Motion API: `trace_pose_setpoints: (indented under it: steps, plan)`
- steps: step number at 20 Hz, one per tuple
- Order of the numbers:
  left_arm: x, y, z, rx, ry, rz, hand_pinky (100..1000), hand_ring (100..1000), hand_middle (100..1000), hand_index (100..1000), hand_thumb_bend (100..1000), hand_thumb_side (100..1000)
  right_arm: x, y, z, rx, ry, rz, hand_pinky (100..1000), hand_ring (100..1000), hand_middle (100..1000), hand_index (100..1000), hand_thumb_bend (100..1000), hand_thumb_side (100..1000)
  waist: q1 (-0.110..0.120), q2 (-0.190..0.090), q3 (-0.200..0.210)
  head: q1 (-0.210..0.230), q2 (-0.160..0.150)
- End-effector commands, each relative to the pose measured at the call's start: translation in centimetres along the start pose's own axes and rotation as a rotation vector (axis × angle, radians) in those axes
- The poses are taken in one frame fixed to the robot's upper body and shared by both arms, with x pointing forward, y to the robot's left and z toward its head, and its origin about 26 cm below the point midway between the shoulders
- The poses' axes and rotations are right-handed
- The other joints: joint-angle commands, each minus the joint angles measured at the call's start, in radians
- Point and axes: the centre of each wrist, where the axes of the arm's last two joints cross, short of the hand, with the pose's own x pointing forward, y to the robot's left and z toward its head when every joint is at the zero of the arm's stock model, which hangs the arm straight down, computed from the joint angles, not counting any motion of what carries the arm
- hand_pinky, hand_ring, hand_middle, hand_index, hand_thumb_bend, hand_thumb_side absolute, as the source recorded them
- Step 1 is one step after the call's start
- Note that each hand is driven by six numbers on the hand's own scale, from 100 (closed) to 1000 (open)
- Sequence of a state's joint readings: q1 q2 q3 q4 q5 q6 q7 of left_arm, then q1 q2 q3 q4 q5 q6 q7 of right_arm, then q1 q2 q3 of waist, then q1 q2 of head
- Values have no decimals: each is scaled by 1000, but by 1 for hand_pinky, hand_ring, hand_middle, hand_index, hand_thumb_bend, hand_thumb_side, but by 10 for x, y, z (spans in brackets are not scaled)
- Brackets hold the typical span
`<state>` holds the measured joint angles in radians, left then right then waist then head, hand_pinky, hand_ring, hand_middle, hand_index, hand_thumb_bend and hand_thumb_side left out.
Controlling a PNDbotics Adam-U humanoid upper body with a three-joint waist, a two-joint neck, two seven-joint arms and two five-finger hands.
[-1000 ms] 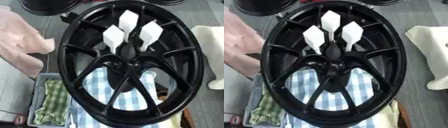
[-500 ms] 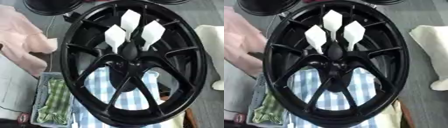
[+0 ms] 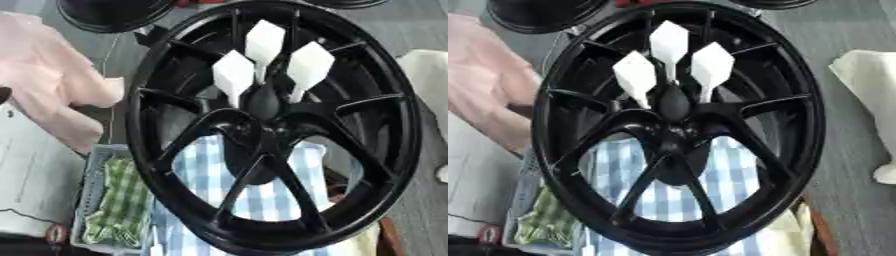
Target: Pull the pin out of the wheel hub.
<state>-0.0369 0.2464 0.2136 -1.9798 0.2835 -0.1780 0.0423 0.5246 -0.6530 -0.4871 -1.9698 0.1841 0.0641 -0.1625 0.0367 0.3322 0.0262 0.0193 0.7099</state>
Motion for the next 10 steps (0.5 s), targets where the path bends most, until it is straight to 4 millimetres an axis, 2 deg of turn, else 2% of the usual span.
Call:
trace_pose_setpoints:
  steps: [1, 2, 7, 8, 10]
  plan:
    - [7, 0, -4, -14, -26, 1, 871, 703, 668, 789, 161, 769, 4, -3, 2, -11, 33, 62, 857, 931, 839, 893, 549, 168, -3, -18, 1, -4, -12]
    - [7, -1, -4, -13, -24, 2, 871, 703, 668, 789, 161, 770, 5, -2, 2, -8, 44, 74, 884, 968, 863, 902, 546, 203, -4, -18, 1, -5, -13]
    - [7, -1, -4, -12, -19, 1, 871, 703, 668, 788, 162, 771, 6, 2, 3, -20, 45, 136, 868, 953, 860, 898, 530, 202, -7, -18, -3, -6, -13]
    - [7, -1, -4, -13, -19, 1, 871, 703, 668, 788, 162, 771, 6, 3, 3, -30, 37, 147, 851, 935, 848, 886, 513, 191, -8, -18, -4, -6, -13]
    - [7, -1, -4, -14, -19, 1, 871, 703, 668, 788, 162, 770, 9, 4, 0, -67, 6, 163, 824, 894, 818, 858, 425, 171, -9, -19, -5, -6, -13]
